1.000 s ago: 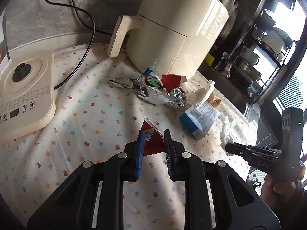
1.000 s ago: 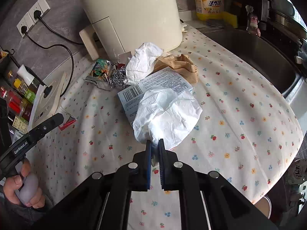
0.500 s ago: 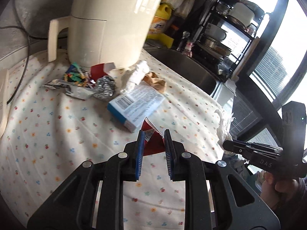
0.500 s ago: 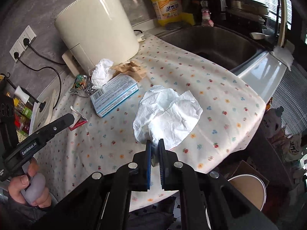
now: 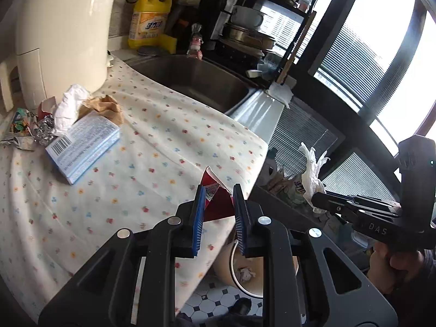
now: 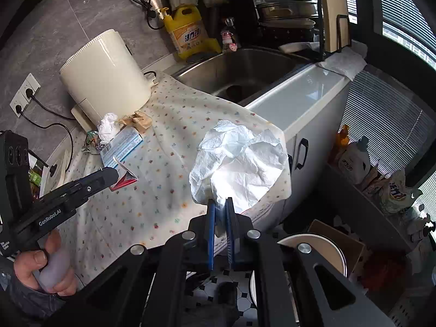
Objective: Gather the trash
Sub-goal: 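Carry the red wrapper and white tissue to the bin and release both, then move both tools back up to the trash on the counter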
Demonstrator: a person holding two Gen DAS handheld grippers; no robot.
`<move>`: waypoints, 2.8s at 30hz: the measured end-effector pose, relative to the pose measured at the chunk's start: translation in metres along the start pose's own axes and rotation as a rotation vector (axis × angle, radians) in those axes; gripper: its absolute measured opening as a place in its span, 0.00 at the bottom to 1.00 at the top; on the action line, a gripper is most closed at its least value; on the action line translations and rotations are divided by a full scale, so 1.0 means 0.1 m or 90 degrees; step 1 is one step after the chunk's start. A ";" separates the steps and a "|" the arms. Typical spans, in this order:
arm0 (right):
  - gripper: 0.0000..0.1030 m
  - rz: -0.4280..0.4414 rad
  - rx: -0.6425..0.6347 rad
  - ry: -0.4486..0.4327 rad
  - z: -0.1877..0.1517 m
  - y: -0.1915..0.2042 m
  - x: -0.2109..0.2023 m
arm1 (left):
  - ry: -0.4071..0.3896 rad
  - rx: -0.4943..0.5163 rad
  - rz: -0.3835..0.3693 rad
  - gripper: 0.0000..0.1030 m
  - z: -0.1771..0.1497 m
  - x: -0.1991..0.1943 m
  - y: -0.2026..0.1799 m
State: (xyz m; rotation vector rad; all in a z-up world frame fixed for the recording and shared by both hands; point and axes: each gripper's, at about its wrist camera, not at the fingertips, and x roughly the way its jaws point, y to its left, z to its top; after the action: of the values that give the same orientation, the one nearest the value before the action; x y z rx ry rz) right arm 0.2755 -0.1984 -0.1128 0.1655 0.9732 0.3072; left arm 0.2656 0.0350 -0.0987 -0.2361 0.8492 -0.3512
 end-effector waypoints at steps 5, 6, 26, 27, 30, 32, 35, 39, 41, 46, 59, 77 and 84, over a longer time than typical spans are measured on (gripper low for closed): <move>0.08 -0.014 0.015 0.009 -0.21 -0.42 -0.22 | 0.018 -0.006 -0.015 0.20 -0.14 0.17 -0.40; 0.08 -0.015 0.021 0.011 -0.25 -0.51 -0.26 | 0.023 -0.004 -0.019 0.20 -0.18 0.20 -0.48; 0.08 -0.067 0.067 0.065 -1.11 -1.72 -0.72 | 0.189 0.030 -0.082 0.21 -1.24 1.22 -1.79; 0.08 -0.069 0.066 0.066 -1.14 -1.76 -0.73 | 0.194 0.027 -0.080 0.23 -1.28 1.27 -1.82; 0.08 -0.069 0.060 0.068 -1.20 -1.84 -0.76 | 0.194 0.006 -0.076 0.50 -1.35 1.34 -1.84; 0.08 -0.067 0.055 0.070 -1.21 -1.86 -0.77 | 0.174 -0.004 -0.073 0.58 -1.34 1.31 -1.82; 0.08 -0.059 0.047 0.075 -1.22 -1.86 -0.75 | 0.154 -0.013 -0.048 0.65 -1.28 1.24 -1.75; 0.08 -0.041 0.039 0.076 -1.16 -1.76 -0.69 | 0.115 -0.031 -0.010 0.75 -1.16 1.04 -1.61; 0.08 -0.033 0.036 0.076 -1.12 -1.71 -0.65 | 0.097 -0.035 0.007 0.82 -1.09 0.92 -1.52; 0.11 -0.019 0.031 0.079 -0.99 -1.54 -0.53 | 0.057 -0.048 0.043 0.88 -0.92 0.61 -1.30; 0.65 -0.013 0.057 0.041 -0.58 -1.18 -0.37 | 0.000 -0.068 0.113 0.90 -0.56 -0.06 -0.53; 0.77 0.012 0.036 0.002 -0.04 -0.17 0.05 | -0.059 -0.106 0.156 0.92 -0.26 -0.59 0.69; 0.85 0.040 0.012 -0.017 0.16 0.45 0.31 | -0.080 -0.107 0.168 0.92 -0.12 -0.75 1.21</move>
State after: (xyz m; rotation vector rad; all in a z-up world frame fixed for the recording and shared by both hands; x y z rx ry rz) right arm 0.2969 -0.1456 -0.1164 0.2176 0.9452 0.3531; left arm 0.2358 0.1745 -0.0953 -0.2952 0.7749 -0.0182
